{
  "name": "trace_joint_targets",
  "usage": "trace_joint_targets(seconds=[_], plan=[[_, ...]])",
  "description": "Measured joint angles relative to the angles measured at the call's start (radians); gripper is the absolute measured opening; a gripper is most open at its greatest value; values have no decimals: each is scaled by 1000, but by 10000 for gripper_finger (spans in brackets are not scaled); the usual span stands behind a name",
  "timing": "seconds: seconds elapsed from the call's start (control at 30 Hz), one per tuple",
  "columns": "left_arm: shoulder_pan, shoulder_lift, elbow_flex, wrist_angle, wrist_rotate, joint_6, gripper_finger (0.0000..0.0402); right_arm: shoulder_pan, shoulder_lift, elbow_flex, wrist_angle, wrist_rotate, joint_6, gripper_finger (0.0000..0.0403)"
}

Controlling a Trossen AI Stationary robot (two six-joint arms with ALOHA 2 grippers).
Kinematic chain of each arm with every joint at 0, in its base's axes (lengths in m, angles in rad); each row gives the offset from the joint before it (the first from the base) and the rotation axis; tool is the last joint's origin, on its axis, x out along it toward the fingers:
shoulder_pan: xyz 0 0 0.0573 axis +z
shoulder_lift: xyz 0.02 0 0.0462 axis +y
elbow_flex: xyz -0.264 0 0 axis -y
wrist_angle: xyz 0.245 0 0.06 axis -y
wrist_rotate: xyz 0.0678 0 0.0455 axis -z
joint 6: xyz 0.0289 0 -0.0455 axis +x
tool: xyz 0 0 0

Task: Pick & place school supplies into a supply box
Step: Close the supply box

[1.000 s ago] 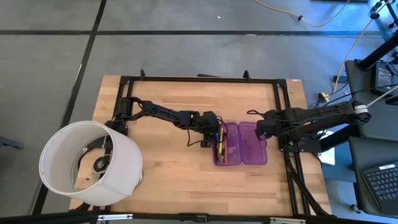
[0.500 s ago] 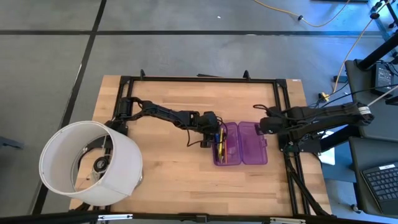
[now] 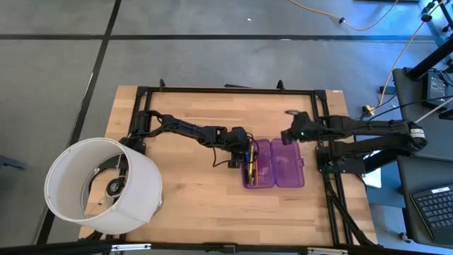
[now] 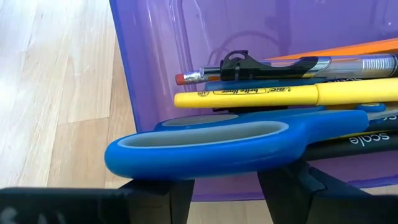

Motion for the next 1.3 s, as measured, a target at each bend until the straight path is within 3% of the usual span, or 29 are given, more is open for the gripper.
trace_joint_targets(seconds=[0.2, 0.43, 0.6, 0.9, 1.3], plan=[[0, 0, 0, 0, 0, 0, 157, -97, 3, 0, -233, -33, 124, 176], [0, 0, 0, -1, 0, 0, 157, -143, 2, -5, -173, -73, 96, 176], [0, 0, 0, -1, 0, 0, 157, -197, 29, -67, -87, -143, 85, 176], [0, 0, 0, -16, 0, 11, 157, -301, 66, -178, 79, -168, 67, 176], [0, 0, 0, -16, 0, 18, 157, -431, 66, -269, 44, -294, 13, 176]])
